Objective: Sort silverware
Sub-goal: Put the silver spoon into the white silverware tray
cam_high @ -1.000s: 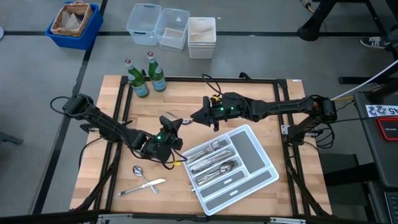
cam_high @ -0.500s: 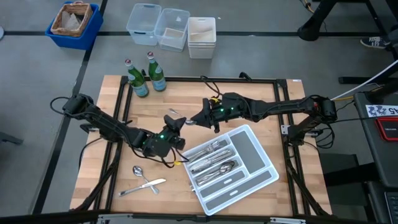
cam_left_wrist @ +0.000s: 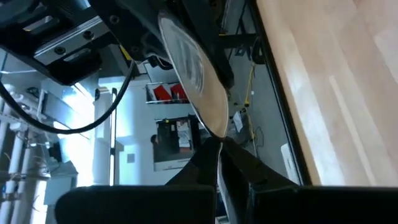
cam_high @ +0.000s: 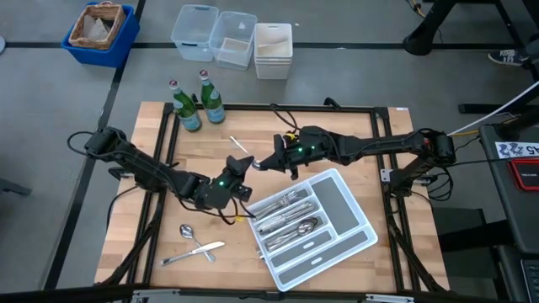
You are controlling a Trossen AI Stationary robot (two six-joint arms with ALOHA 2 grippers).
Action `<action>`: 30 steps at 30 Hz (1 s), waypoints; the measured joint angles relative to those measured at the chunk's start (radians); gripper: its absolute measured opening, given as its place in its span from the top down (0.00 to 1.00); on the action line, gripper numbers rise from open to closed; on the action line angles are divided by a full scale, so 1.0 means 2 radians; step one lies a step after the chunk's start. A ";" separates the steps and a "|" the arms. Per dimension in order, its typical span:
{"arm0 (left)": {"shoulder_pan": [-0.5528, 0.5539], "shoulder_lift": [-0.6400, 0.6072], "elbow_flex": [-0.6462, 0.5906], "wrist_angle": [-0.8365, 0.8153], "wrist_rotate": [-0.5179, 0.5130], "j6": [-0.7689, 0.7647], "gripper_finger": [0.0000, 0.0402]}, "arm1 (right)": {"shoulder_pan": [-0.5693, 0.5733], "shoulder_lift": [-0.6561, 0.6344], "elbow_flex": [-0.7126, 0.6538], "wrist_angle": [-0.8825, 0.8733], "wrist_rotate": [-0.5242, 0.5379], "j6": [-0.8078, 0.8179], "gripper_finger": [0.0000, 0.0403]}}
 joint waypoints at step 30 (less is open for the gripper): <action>-0.009 0.000 0.000 -0.003 0.015 -0.122 0.80 | 0.000 -0.001 0.001 -0.027 -0.001 -0.129 0.99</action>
